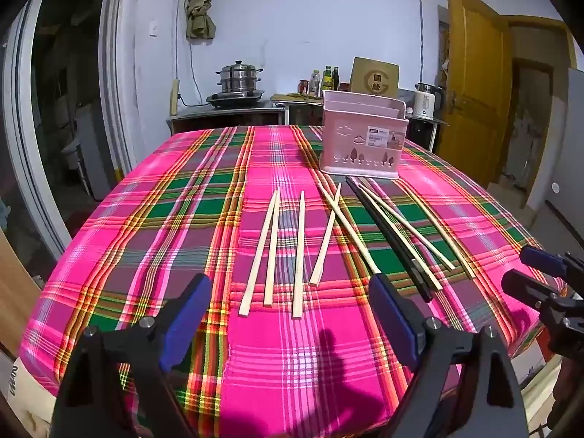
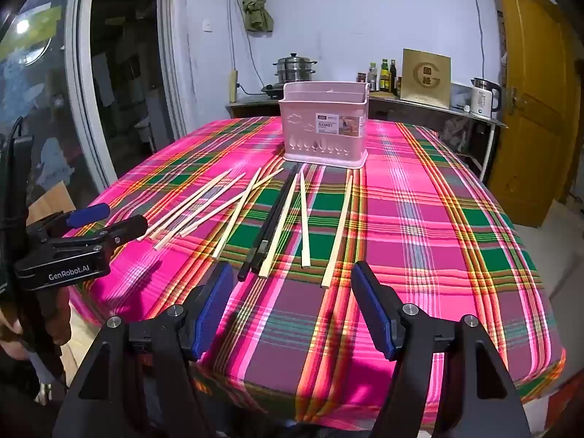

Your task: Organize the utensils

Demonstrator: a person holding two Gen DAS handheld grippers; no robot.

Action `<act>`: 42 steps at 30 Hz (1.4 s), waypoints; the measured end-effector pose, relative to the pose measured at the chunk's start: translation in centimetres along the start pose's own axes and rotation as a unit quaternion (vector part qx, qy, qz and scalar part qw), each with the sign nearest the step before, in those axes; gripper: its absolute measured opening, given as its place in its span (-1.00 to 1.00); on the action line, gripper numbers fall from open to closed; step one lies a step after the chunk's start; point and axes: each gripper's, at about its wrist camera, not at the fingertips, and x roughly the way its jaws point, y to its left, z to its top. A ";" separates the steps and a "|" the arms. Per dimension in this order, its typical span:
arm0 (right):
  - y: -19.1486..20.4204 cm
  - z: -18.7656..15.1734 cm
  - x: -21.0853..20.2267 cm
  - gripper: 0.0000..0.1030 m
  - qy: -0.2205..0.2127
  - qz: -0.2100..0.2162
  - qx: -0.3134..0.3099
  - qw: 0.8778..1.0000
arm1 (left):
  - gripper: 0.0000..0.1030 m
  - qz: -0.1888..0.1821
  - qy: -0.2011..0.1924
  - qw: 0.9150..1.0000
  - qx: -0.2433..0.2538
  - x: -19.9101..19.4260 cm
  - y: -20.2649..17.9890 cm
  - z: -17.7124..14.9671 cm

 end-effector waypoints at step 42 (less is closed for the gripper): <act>0.1 0.4 -0.7 0.31 -0.003 0.000 0.000 1.000 | 0.74 0.005 0.000 1.000 0.010 -1.0 -0.8 0.1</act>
